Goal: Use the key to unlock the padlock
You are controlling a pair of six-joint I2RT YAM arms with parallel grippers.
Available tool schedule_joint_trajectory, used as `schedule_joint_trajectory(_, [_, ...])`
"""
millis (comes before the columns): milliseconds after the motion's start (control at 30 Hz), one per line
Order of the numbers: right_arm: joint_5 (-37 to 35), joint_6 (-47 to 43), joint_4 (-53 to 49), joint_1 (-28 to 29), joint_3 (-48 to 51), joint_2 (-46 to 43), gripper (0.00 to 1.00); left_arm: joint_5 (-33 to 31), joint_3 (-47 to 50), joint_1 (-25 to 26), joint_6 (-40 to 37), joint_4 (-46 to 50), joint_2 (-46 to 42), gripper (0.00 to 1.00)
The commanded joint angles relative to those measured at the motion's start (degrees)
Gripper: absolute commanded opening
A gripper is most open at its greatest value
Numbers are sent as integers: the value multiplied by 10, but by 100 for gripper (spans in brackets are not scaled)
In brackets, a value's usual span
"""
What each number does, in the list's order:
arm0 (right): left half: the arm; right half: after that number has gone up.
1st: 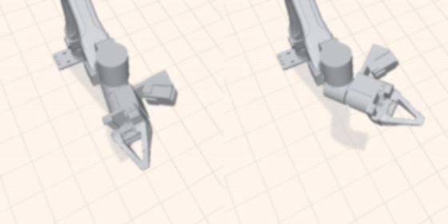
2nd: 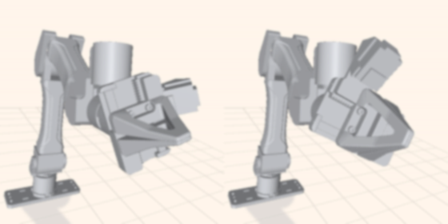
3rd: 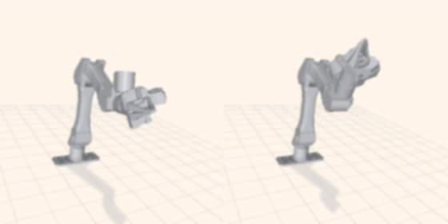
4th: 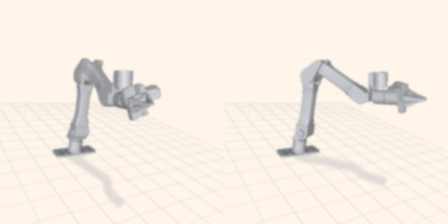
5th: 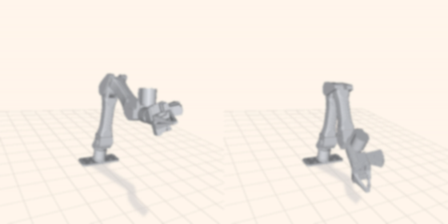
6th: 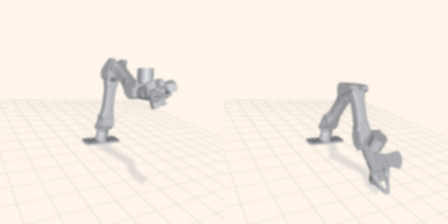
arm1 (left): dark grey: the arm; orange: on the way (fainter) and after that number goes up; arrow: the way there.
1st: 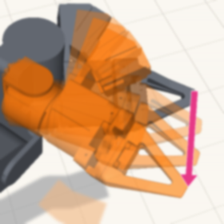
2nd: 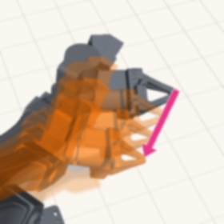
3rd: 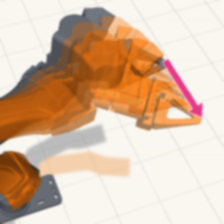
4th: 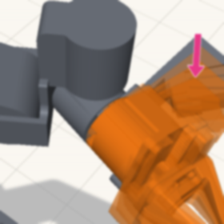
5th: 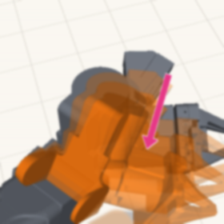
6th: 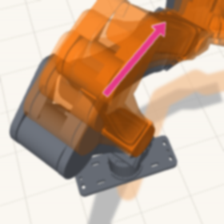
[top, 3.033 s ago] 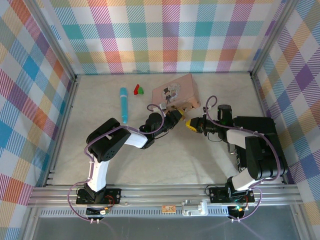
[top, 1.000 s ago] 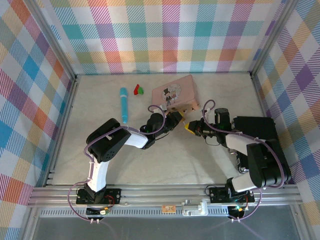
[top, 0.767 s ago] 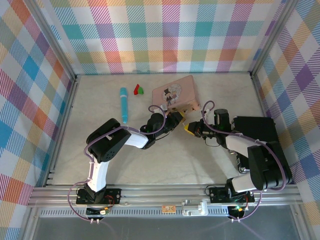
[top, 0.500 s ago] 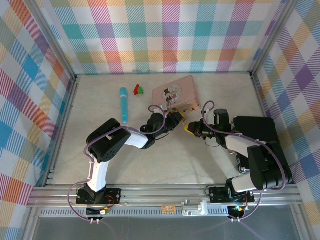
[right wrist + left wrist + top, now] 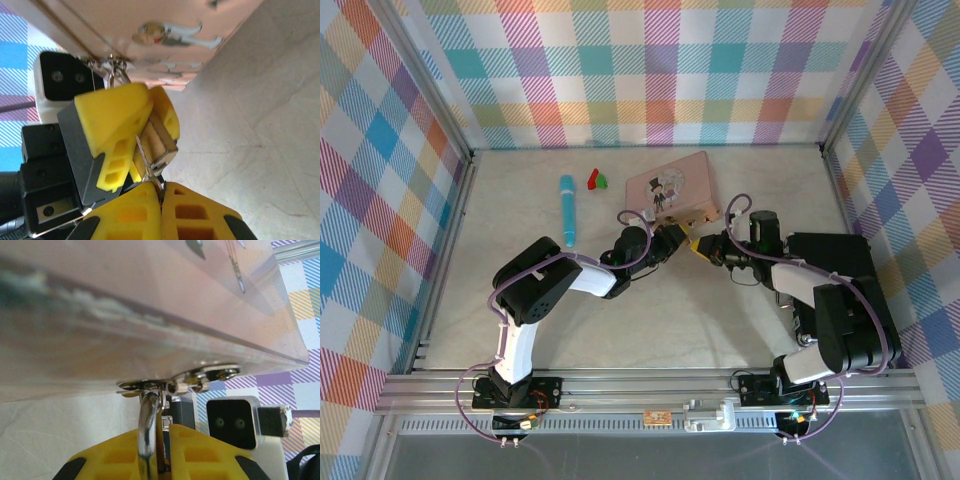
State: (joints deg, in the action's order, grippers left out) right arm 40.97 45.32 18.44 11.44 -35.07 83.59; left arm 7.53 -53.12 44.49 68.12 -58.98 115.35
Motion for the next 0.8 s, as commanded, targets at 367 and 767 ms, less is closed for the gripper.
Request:
schedule_joint_trajectory(367, [50, -131, -70, -11, -29, -24, 0, -11, -42, -5, -101, 92, -31, 0])
schedule_joint_trajectory(767, [-89, -160, -186, -30, -48, -48, 0, -137, -122, 25, -180, 271, -17, 0])
